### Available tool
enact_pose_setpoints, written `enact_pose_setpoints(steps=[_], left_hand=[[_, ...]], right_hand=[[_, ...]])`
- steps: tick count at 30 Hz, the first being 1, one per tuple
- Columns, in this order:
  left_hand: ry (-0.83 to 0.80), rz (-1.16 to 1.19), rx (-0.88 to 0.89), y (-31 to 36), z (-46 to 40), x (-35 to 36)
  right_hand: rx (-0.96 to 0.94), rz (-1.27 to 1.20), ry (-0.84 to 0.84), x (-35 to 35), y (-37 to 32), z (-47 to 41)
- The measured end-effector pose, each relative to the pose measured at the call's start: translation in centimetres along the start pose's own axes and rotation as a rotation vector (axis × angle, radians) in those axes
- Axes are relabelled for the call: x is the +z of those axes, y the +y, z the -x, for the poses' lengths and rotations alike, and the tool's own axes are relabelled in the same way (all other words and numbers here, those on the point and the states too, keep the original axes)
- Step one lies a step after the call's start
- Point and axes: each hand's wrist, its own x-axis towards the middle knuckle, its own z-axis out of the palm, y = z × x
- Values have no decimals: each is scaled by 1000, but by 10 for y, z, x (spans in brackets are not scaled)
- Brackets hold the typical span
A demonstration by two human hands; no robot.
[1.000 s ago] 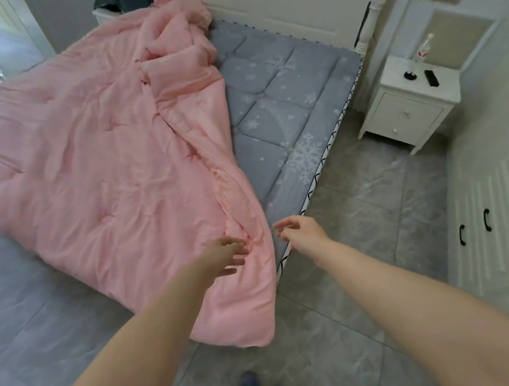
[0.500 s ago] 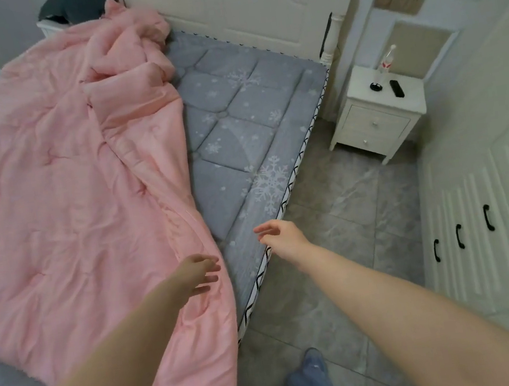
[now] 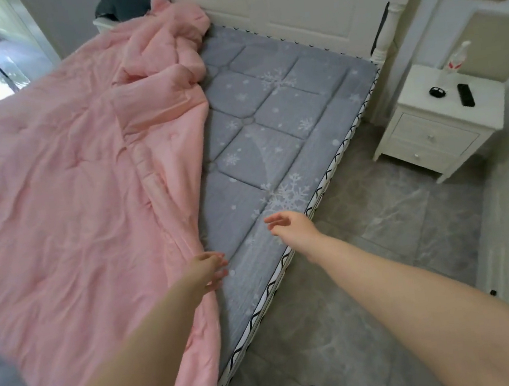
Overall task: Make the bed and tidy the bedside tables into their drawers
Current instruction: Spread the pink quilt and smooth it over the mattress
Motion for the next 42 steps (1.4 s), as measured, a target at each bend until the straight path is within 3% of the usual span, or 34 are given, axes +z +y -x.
enact_pose_setpoints(steps=[13,18,21,28,31,34,37,39,42], left_hand=[[240,173,-74,34,-128,-55],[249,-161,-92,48,-181,-66],[273,-130,-87,54,-215,-68],[509,-116,-161,59,-285,-66],[399,-183,-133,62,-293,-48],[201,-326,6,66,-272,19],[15,-663,114,53,-247,102],[55,-917,152,48,-229,141],[109,-964,228,59,-206,167]], right_hand=[[-8,201,-194,40,-42,-135],[-5,250,-224,44,-61,-183],[-20,283,-263,42,-68,-212],[-13,353,-319,29,-46,-280],[30,355,-373,21,-28,-299],[103,327,-408,9,-14,-311],[187,321,-450,-1,-11,-322],[285,292,-477,-6,-13,-327],[330,281,-489,-7,-4,-334]])
